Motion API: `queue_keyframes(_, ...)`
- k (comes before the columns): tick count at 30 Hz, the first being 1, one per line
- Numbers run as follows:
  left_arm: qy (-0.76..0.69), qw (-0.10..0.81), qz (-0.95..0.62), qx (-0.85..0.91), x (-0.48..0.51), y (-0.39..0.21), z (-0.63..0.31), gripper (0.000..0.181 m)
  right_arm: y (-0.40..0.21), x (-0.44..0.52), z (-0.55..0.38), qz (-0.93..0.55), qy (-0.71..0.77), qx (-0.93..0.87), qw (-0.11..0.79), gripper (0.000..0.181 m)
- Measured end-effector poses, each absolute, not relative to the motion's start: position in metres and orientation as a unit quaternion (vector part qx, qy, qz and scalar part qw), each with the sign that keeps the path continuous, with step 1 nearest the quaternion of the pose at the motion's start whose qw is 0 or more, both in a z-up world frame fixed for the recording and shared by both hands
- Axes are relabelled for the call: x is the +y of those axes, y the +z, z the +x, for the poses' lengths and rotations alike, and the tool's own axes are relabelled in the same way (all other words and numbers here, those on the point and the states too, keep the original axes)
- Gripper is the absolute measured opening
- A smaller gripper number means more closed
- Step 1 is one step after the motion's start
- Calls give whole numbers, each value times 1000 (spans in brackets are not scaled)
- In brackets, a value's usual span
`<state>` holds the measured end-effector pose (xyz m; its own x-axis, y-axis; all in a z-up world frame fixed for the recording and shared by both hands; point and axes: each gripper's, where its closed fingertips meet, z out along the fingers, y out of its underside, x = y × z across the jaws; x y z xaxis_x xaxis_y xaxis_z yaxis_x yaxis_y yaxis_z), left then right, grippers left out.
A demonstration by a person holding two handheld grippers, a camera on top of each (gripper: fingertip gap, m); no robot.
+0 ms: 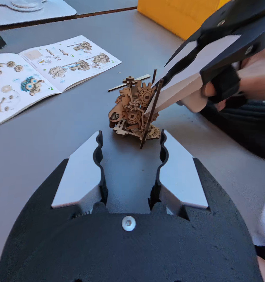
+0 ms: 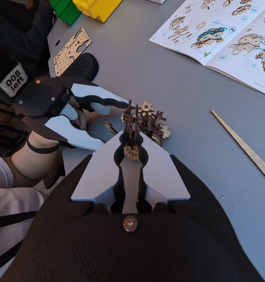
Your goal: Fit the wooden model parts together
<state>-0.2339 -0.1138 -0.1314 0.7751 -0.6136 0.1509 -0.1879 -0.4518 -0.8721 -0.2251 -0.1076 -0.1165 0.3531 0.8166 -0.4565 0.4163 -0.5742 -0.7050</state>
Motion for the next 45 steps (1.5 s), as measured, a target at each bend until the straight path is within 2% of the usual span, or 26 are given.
queue_keyframes(3, -122, 469, -828, 282, -108, -143, -236, 73, -116, -107, -225, -786, 413, -390, 242, 10)
queue_keyframes(13, -106, 475, -824, 292, -105, -142, -229, 54, -117, -108, -226, -788, 412, -389, 240, 10)
queue_keyframes(36, -125, 474, -835, 249, -102, -140, -231, 52, -116, -105, -228, -782, 400, -382, 285, 10)
queue_keyframes(45, -138, 463, -846, 226, -100, -143, -232, 52, -116, -104, -231, -770, 377, -390, 337, 10)
